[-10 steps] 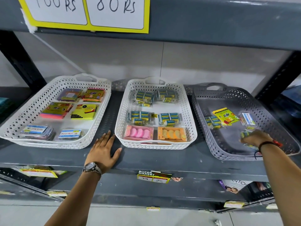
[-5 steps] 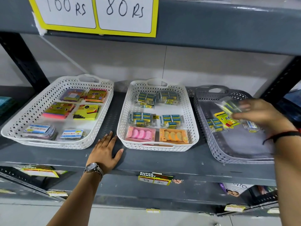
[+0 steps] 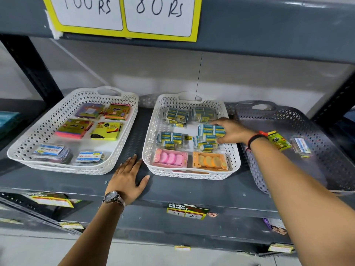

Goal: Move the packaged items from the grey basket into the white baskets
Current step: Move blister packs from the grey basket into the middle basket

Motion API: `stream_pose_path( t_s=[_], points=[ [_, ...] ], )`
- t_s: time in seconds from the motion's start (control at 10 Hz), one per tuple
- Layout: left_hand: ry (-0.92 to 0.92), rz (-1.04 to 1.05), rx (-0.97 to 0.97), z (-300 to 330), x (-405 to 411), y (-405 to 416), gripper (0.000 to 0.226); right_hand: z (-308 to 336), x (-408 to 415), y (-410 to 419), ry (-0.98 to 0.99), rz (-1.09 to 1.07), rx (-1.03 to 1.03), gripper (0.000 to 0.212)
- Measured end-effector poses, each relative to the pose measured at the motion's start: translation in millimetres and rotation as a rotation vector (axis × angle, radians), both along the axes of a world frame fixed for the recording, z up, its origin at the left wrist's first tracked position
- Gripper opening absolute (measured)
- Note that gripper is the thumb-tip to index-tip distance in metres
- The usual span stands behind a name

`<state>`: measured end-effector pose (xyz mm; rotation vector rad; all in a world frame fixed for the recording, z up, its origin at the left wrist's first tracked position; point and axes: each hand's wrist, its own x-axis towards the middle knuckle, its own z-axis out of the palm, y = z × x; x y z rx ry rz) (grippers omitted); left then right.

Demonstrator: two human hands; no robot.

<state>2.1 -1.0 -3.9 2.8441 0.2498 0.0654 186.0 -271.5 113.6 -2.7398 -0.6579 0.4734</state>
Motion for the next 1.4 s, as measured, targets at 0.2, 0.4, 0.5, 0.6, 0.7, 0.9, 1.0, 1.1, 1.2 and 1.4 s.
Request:
stream_pose_path(
  t_s=[0.2, 0.4, 0.5, 0.6, 0.7, 0.9, 1.0, 1.1, 1.2, 1.4],
  points=[
    [0.002, 0.0, 0.012, 0, -1, 0, 0.093, -17, -2, 4, 0.008, 0.05, -0.13, 0.068],
    [0.006, -0.001, 0.014, -1, 0, 1, 0.092, -22, -3, 7, 0.025, 0.044, -0.16, 0.067],
    [0.003, 0.004, 0.01, -1, 0, 2, 0.091, -25, -2, 8, 0.029, 0.04, -0.163, 0.067],
    [0.006, 0.002, 0.013, -2, 1, 2, 0.091, -28, 0, 8, 0.04, 0.031, -0.189, 0.068],
    [-0.009, 0.007, 0.001, -1, 0, 1, 0.091, -29, 0, 8, 0.054, 0.036, -0.22, 0.071],
    [-0.008, 0.008, -0.01, 1, -2, 0, 0.092, -15, 1, -8, -0.016, -0.056, 0.1, 0.069],
    [0.003, 0.007, -0.004, 2, -2, 0, 0.093, -6, 9, -43, -0.257, -0.257, 0.199, 0.045],
    [0.012, 0.004, -0.007, 2, -1, -1, 0.094, -11, 11, -90, -0.291, -0.414, 0.126, 0.042],
    [0.004, 0.003, -0.013, 4, -1, -2, 0.094, -26, 3, -118, -0.039, -0.284, -0.136, 0.063],
    [-0.009, 0.003, -0.025, 4, -2, -2, 0.093, -41, 7, -127, 0.004, -0.101, -0.445, 0.082]
  ],
)
